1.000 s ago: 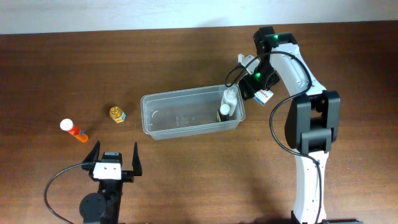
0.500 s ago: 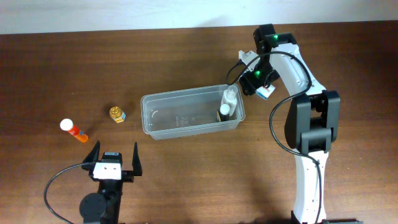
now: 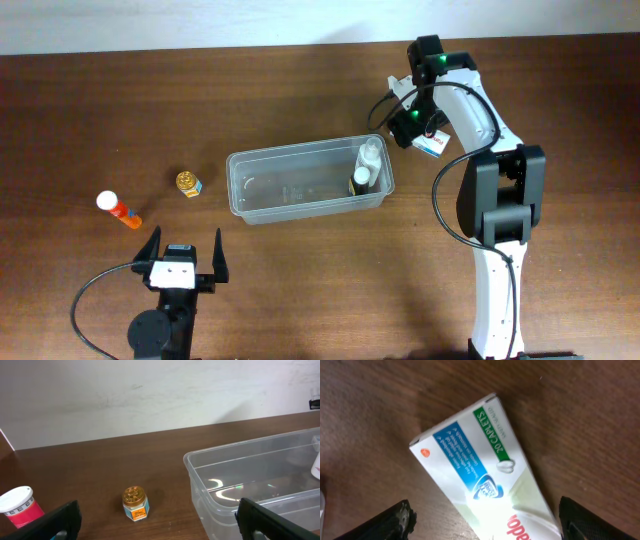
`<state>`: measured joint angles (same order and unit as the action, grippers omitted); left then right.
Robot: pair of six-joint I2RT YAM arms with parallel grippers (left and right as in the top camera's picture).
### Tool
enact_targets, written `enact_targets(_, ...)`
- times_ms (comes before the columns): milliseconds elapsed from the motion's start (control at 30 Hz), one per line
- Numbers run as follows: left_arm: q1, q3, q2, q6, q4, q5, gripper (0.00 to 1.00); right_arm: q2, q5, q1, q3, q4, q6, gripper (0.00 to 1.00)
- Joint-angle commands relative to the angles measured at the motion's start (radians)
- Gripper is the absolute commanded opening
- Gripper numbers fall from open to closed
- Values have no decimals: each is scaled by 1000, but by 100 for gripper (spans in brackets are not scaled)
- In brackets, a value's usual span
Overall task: Pack container
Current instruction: 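Grasp the Panadol box by its end and lift it upright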
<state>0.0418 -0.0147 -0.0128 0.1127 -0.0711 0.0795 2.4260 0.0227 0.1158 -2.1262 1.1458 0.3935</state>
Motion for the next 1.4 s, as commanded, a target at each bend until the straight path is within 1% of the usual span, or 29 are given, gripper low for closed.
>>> enact_targets(0,7,6,7,9,-1,11,99,21,13,-6,-23,-16,14,86)
enact_targets(333,7,6,7,9,-1,11,100,21,11,-32,-21,-35,21,88)
enact_targets(567,7,6,7,9,-1,11,99,32,-64,-42,-21,-35,29,88)
enact_targets(833,7,6,7,9,-1,11,99,63,-79,-43,-21,-9,27,87)
enact_targets(1100,7,6,7,9,-1,10,99,68,-63,-46,-21,2,-90,78)
enact_targets(1133,7,6,7,9,-1,11,99,68,-63,-46,-21,4,-111,75)
enact_targets(1267,7,6,7,9,-1,11,99,68,-12,-46,-21,15,-258,67)
enact_targets(1367,7,6,7,9,-1,10,99,68,-11,-46,-21,33,-342,62)
